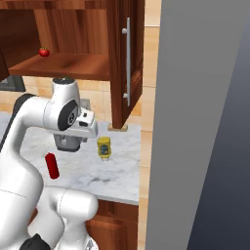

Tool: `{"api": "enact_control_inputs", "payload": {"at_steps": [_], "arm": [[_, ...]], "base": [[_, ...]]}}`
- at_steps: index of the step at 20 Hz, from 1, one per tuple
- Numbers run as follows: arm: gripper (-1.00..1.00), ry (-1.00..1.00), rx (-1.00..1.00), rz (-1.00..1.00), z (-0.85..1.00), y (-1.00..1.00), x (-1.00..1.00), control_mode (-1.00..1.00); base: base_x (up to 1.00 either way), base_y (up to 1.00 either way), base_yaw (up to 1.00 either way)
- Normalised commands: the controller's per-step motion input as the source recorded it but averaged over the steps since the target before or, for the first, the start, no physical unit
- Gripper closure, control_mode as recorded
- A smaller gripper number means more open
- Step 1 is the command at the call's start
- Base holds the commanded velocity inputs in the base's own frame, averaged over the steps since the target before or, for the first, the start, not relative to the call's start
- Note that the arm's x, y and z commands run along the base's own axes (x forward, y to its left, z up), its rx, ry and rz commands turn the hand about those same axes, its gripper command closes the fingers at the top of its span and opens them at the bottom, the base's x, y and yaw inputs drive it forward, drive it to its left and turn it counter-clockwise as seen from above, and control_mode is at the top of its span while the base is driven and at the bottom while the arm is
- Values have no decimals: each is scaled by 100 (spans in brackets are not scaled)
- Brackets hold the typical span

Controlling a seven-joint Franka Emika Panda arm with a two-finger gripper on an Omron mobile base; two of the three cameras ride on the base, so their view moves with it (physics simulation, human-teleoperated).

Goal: Pick the mustard and ketchup from the counter and place them in the cabinet.

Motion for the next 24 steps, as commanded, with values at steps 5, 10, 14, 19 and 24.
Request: {"api": "enact_control_inputs", "payload": {"at_steps": [5, 10, 14, 19, 24], "arm": [[-100, 0, 0, 5, -58, 21, -36, -100], [-100, 0, 2, 8, -66, 34, -25, -100], [-100, 0, 4, 15, -60, 45, -2, -100], [-100, -4, 4, 19, -54, 39, 1, -100], [-100, -12, 6, 20, -40, 24, 1, -100]], "base": [[0, 0, 0], [0, 0, 0], [0, 0, 0], [0, 0, 0], [0, 0, 0]]}}
